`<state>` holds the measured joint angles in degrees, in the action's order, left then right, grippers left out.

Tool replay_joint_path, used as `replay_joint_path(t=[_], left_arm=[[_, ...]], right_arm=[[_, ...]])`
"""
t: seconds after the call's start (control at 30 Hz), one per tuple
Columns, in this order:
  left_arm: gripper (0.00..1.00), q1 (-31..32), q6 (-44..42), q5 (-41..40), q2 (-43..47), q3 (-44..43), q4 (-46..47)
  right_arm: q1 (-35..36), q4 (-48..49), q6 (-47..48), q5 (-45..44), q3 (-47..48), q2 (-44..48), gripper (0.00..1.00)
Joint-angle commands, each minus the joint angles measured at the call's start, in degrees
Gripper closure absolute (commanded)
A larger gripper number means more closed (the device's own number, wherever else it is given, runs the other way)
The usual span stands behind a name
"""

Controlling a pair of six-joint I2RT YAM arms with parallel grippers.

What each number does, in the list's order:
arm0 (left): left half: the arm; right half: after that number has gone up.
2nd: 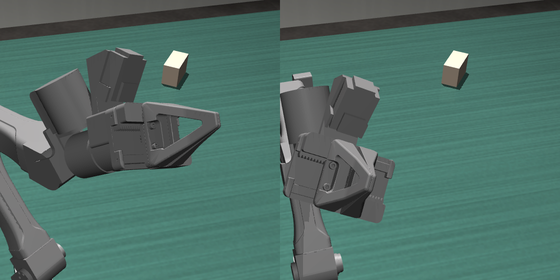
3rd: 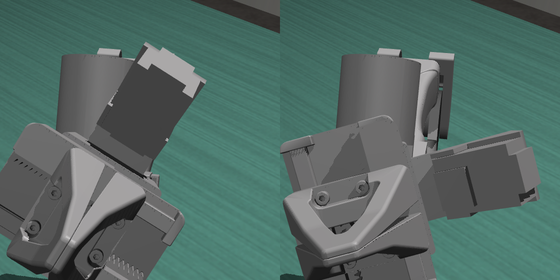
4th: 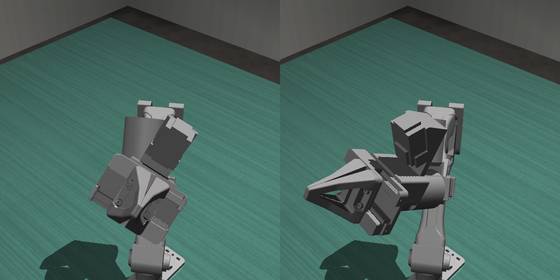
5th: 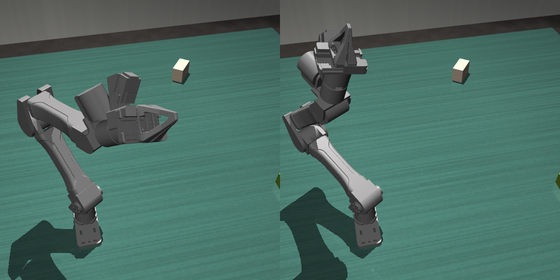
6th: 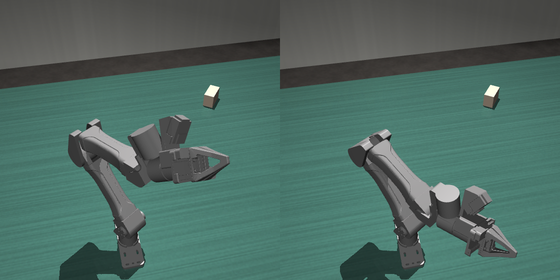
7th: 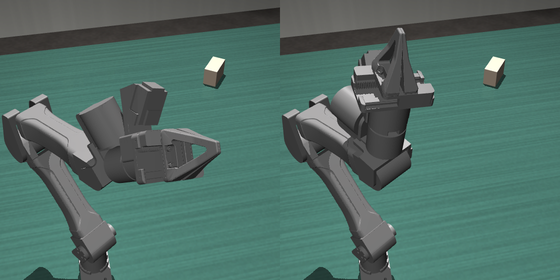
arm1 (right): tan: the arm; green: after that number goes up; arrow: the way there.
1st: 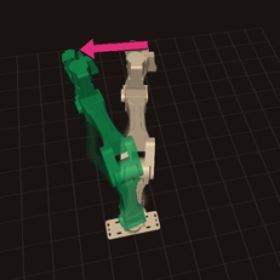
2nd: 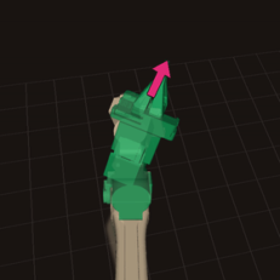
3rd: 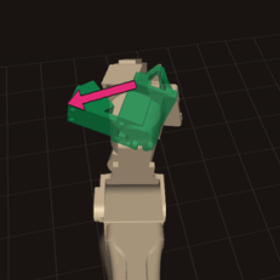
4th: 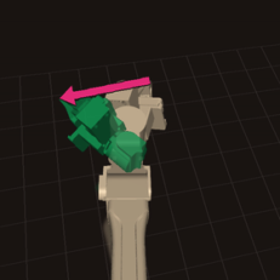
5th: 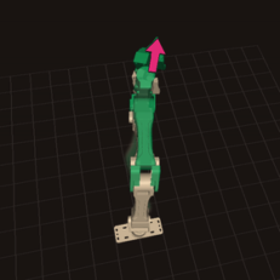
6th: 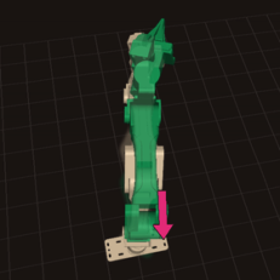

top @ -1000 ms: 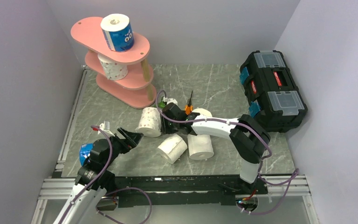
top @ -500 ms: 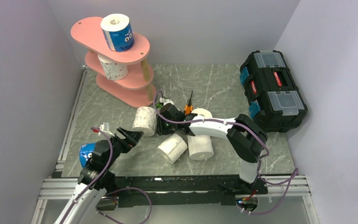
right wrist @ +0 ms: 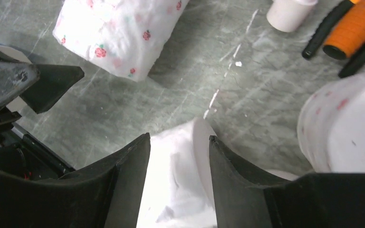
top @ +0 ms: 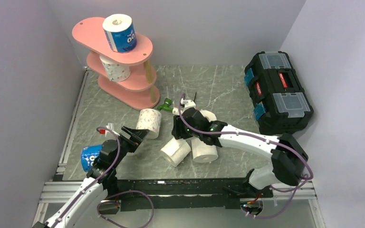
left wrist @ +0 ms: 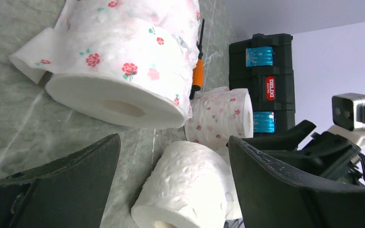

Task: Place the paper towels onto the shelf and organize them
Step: Adjust the paper towel at the center of the board.

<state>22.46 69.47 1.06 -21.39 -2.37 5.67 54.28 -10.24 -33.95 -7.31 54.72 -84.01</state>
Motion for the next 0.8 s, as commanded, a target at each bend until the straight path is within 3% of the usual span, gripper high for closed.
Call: replay_joint_path(t=[0.0, 0.37, 0.77], left_arm=[[0.1, 2.2, 2.9, -2.3, -4.0, -1.7, 8.6], [0.09, 10.6, 4.9, -16.2, -8.2, -2.4, 11.5], [0.1, 13.6, 5.6, -21.4, -17.5, -3.2, 19.4]], right_arm=[[-0.3, -1.4, 0.9, -3.4, -2.8, 5.5, 0.47], [-0.3, -3.0, 2.2, -7.8, -6.0, 19.6, 0.42], [-0.4, -5.9, 3.2, -14.0, -8.3, 30.2, 0.41]])
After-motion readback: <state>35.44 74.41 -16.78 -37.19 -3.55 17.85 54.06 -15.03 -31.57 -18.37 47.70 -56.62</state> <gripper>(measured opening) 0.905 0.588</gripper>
